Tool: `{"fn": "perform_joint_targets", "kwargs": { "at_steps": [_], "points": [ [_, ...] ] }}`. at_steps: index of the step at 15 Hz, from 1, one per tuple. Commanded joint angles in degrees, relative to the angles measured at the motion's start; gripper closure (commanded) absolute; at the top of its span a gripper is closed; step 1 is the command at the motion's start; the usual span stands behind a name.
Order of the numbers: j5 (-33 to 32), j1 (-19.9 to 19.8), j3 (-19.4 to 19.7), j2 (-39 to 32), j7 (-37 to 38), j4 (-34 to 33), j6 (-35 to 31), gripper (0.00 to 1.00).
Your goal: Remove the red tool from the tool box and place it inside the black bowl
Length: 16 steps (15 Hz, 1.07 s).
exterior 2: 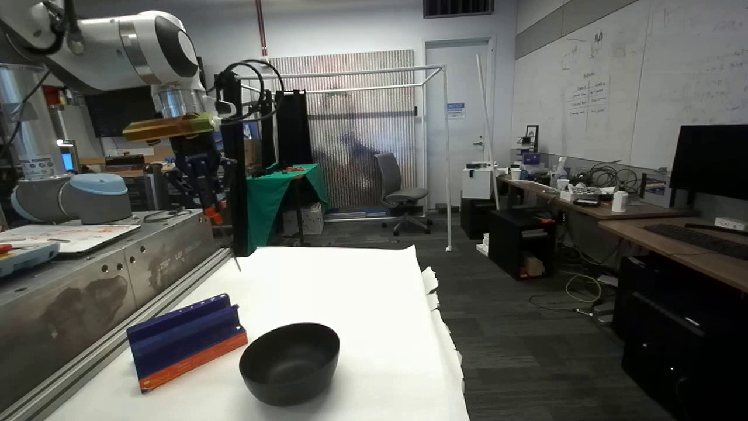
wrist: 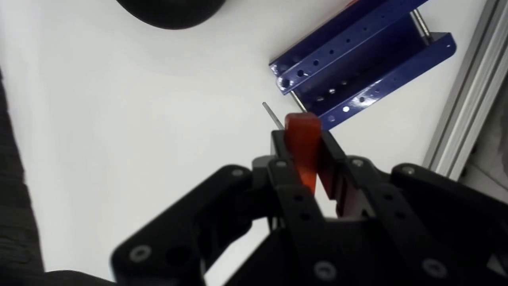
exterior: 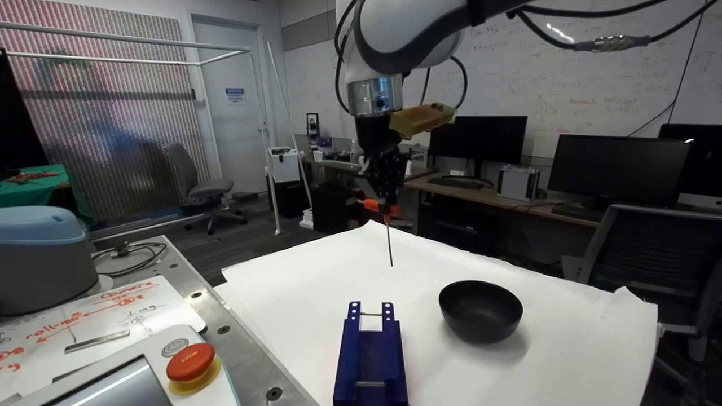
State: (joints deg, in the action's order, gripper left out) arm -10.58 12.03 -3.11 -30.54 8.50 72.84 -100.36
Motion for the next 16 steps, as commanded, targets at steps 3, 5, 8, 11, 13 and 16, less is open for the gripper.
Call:
{"fn": "perform_joint_targets", "kwargs": {
  "at_steps": [3,5,8,11,13,16],
  "points": [
    [-7.7,-0.1,5.4,3.2,11.6,10.6,-0.9,0.94],
    [-9.2,-0.6,7.1,1.3,15.8,12.2,0.2,0.94],
    [-9.7,-1.0,9.0,-1.9,21.6,12.6,4.2,0.94],
    [-7.8,-1.4,9.6,-5.0,25.1,11.1,10.7,0.93],
    [-6.0,-2.0,8.9,-6.2,25.2,10.5,13.5,0.92],
    [-2.8,-2.5,7.9,-6.8,24.2,9.8,15.7,0.87]
  ]
}}
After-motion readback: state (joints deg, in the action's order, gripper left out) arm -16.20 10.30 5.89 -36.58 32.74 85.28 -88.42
